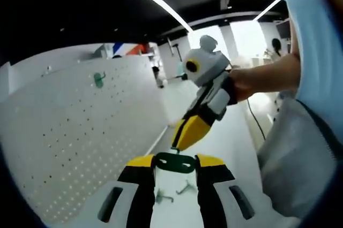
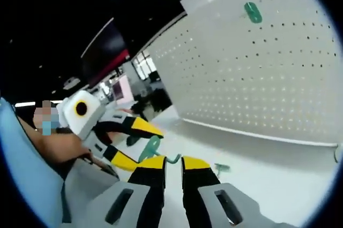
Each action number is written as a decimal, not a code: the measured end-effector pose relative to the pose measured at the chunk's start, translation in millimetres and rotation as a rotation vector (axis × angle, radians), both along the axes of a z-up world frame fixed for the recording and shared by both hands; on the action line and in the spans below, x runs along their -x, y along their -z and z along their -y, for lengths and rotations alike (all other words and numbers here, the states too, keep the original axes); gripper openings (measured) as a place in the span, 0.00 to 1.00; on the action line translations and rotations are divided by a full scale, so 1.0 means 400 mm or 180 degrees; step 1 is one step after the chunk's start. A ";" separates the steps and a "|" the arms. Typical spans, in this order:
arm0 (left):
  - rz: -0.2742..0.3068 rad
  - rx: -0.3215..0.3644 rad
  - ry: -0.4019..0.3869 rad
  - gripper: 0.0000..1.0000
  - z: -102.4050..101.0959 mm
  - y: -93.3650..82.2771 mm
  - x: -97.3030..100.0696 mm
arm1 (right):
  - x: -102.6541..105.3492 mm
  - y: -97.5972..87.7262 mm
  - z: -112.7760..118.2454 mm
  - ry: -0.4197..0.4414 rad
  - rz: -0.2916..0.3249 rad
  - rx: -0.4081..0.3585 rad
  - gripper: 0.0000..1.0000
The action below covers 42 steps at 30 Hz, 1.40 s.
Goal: Insert the hook assembly into the mounting plate slot until the hook locks in place.
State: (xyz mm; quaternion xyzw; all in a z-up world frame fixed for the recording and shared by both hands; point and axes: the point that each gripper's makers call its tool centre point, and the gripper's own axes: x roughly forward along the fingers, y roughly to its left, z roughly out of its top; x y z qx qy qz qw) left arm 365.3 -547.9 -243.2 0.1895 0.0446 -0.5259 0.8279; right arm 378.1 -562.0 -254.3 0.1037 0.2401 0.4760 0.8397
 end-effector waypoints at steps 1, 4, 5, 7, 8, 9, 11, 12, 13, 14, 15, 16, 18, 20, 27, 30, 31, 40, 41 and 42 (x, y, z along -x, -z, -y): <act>0.0012 0.0003 0.0010 0.29 0.001 -0.002 0.001 | 0.002 -0.001 -0.001 -0.0016 -0.0033 -0.0028 0.09; 0.0023 0.0012 0.0021 0.29 0.002 -0.005 0.002 | 0.003 -0.003 0.002 -0.0023 -0.0090 -0.0097 0.09; 0.0030 0.0018 0.0025 0.29 0.002 -0.006 0.001 | 0.003 -0.005 0.003 -0.0026 -0.0119 -0.0135 0.09; 0.0032 0.0023 0.0036 0.29 0.002 -0.007 0.002 | 0.004 -0.008 0.007 -0.0032 -0.0156 -0.0188 0.08; 0.0040 0.0024 0.0044 0.29 0.002 -0.007 0.002 | 0.004 -0.009 0.009 -0.0031 -0.0164 -0.0202 0.08; 0.0047 0.0023 0.0052 0.29 0.003 -0.008 0.002 | 0.004 -0.012 0.011 -0.0024 -0.0176 -0.0233 0.07; 0.0058 0.0025 0.0064 0.29 0.005 -0.009 0.002 | 0.003 -0.015 0.014 -0.0021 -0.0203 -0.0282 0.07; 0.0059 0.0020 0.0068 0.29 0.005 -0.009 0.002 | 0.003 -0.016 0.015 -0.0020 -0.0222 -0.0298 0.07; 0.0059 0.0016 0.0072 0.29 0.006 -0.008 0.002 | 0.005 -0.016 0.014 -0.0023 -0.0228 -0.0293 0.06; 0.0058 0.0016 0.0082 0.29 0.007 -0.008 0.003 | 0.005 -0.015 0.014 -0.0024 -0.0230 -0.0289 0.06; 0.0062 0.0014 0.0090 0.29 0.008 -0.008 0.004 | 0.005 -0.014 0.016 -0.0025 -0.0246 -0.0286 0.05; 0.0066 0.0009 0.0101 0.29 0.009 -0.007 0.005 | 0.005 -0.014 0.018 -0.0028 -0.0258 -0.0290 0.05; 0.0079 0.0032 0.0122 0.29 0.010 -0.010 0.007 | 0.004 -0.013 0.021 -0.0042 -0.0331 -0.0361 0.04; 0.0112 0.0051 0.0142 0.29 0.010 -0.018 0.010 | 0.007 -0.017 0.020 -0.0072 -0.0404 -0.0450 0.04; 0.0165 0.0204 0.0220 0.29 0.007 -0.050 0.023 | 0.023 -0.051 0.023 -0.0278 -0.0664 -0.0837 0.04; 0.0159 0.0318 0.0275 0.29 0.010 -0.072 0.035 | 0.038 -0.069 0.024 -0.0428 -0.0798 -0.1027 0.04; 0.0178 0.0340 0.0298 0.29 0.011 -0.080 0.040 | 0.043 -0.075 0.025 -0.0487 -0.0829 -0.1076 0.04; 0.0285 0.0370 0.0531 0.29 0.030 -0.124 0.091 | 0.103 -0.114 0.018 -0.1007 -0.1146 -0.1249 0.05; 0.0295 0.0364 0.0543 0.29 0.032 -0.127 0.094 | 0.106 -0.117 0.017 -0.1042 -0.1148 -0.1257 0.05; 0.0309 0.0359 0.0556 0.29 0.034 -0.131 0.098 | 0.107 -0.120 0.016 -0.1055 -0.1148 -0.1270 0.05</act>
